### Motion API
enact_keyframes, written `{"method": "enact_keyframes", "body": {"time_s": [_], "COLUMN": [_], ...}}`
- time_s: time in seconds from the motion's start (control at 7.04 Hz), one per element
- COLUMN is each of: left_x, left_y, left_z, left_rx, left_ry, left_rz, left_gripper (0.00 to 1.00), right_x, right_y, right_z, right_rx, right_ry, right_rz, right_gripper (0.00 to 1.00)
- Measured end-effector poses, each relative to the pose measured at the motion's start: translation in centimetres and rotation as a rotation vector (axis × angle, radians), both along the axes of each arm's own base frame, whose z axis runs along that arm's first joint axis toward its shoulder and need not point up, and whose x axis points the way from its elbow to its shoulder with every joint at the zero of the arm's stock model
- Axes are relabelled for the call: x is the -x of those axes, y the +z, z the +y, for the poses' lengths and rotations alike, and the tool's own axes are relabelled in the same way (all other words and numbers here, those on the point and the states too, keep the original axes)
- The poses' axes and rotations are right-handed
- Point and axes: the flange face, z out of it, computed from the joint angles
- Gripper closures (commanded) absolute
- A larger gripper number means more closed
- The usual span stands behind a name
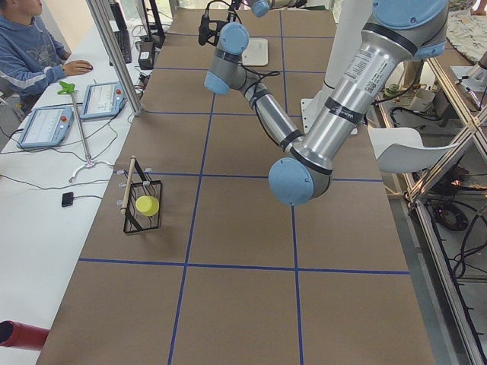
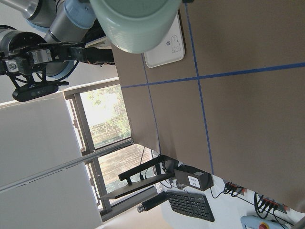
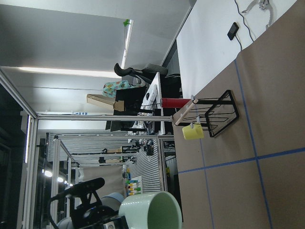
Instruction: Left arm grabs green cup and hands to right arm on tray
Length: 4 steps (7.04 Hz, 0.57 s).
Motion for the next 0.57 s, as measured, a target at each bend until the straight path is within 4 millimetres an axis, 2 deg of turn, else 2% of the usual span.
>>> {"method": "enact_keyframes", "body": {"time_s": [0.28, 0.57], "left_x": [-0.6, -0.3], "left_y": [-2.3, -3.8], "left_z": [1.2, 1.9], "left_rx": [0.022, 0.045], "left_ry": [0.060, 0.104], "left_rz": [0.065, 0.120], "left_gripper": [0.75, 0.75], "right_x": [2.4, 3.6], "right_y": [-0.5, -0.4], "right_z": [2.8, 4.3], "right_rx": [-0.039, -0.055], "right_ry": [-0.012, -0.020], "right_rz": [-0.155, -0.237], "right_gripper": [0.02, 0.03]}}
